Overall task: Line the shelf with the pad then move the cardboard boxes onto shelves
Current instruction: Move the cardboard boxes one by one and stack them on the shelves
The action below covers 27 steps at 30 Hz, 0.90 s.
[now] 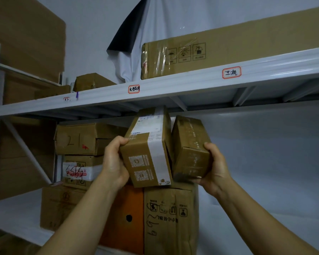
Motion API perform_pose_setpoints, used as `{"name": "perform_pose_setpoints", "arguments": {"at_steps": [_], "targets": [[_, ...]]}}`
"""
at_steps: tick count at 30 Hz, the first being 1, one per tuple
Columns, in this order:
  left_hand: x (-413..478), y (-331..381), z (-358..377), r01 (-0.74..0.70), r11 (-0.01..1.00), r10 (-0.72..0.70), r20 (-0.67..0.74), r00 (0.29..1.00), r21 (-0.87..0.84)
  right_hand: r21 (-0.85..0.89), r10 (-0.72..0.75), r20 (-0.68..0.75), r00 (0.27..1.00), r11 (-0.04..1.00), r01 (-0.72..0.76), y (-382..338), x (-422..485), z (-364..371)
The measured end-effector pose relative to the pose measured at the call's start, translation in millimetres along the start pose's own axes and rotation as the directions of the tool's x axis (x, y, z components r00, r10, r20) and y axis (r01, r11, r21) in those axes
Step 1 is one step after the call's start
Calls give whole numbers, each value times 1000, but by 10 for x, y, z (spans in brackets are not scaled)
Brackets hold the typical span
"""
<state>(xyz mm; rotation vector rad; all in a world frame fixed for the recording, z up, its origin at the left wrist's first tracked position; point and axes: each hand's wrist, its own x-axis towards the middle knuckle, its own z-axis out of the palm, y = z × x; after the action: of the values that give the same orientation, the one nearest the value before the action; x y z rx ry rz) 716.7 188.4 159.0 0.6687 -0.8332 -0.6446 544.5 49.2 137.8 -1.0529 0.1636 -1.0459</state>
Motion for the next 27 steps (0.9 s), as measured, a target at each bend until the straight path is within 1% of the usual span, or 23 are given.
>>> {"name": "perform_pose_setpoints", "arguments": {"at_steps": [4,7,9,10,12,13,15,16,18,19,22,24,26,27], "targets": [[-259,-32,8,66,970,-67,4,998,-234,228,48,20,999,972,-51,-64,-318,-26],[-524,-78,47,73,959,-80,-14,997,-274,323,25,107,994,944,-59,-145,-614,39],[-722,-72,50,87,963,-88,7,996,-254,330,-11,110,994,944,-26,-192,-833,53],[-840,-55,49,103,968,-101,22,995,-229,330,-32,95,995,944,-2,-211,-971,36],[-1017,-30,38,136,984,-133,31,991,-113,341,-57,50,997,939,37,-221,-1198,-18],[-1113,-6,52,150,988,-149,43,988,-33,345,-67,27,997,937,54,-216,-1323,-51],[-1270,9,65,168,970,-180,56,982,174,327,-101,34,994,941,85,-209,-1603,-121],[-1349,17,91,200,938,-221,45,974,284,302,-116,45,992,948,97,-203,-1737,-147],[-1515,30,185,300,827,-341,0,940,476,249,-129,55,990,962,111,-200,-2001,-196],[-1623,-20,248,347,787,-390,-24,921,511,224,-121,36,992,968,110,-199,-2176,-249],[-1825,-206,357,350,757,-386,-54,921,551,193,-90,-20,996,977,93,-189,-2480,-342],[-2010,-337,403,366,773,-405,-40,913,518,171,-80,-43,996,981,87,-179,-2672,-438],[-2221,-482,414,424,788,-472,-6,882,447,143,-67,-75,995,987,77,-154,-2885,-534],[-2336,-556,405,445,781,-496,1,869,439,131,-51,-105,993,989,64,-124,-2985,-591]]}}
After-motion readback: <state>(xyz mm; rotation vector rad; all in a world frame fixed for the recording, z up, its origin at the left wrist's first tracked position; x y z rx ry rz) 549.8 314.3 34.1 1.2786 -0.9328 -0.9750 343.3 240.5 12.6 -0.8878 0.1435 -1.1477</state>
